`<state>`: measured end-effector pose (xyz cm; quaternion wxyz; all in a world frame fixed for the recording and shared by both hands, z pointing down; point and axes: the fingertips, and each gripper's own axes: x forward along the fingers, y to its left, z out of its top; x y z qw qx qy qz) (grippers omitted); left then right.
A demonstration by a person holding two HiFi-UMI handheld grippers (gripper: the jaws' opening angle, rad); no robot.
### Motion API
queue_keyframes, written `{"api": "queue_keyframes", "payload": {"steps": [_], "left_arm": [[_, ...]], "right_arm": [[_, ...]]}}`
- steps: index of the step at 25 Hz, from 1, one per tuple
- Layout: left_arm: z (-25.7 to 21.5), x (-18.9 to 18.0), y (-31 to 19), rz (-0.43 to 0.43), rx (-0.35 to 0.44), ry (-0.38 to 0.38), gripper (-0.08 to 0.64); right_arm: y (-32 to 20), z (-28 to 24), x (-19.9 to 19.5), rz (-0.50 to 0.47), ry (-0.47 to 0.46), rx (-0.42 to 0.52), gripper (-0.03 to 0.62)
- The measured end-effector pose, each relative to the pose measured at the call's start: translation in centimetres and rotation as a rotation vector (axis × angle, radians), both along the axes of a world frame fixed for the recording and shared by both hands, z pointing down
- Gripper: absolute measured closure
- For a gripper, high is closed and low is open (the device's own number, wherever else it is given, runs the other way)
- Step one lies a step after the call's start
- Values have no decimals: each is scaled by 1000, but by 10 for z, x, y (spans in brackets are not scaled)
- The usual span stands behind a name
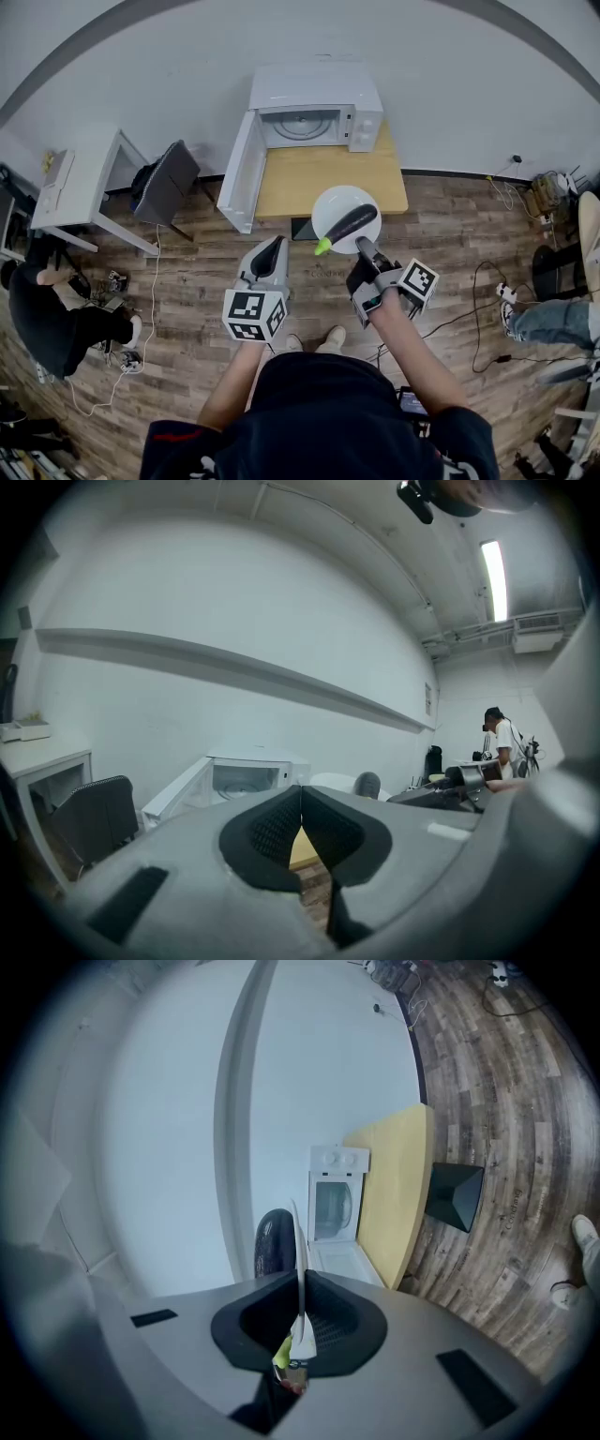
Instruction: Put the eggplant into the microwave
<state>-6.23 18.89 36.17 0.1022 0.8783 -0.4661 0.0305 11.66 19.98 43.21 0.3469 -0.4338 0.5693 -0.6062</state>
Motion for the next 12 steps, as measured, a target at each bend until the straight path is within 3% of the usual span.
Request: {"api": "queue_keyframes", "payload": {"steps": [12], "left_arm": [[14, 24, 9, -67, -8, -24, 543]], "right_arm": [[-11, 14, 11, -105, 5, 5, 572]]}}
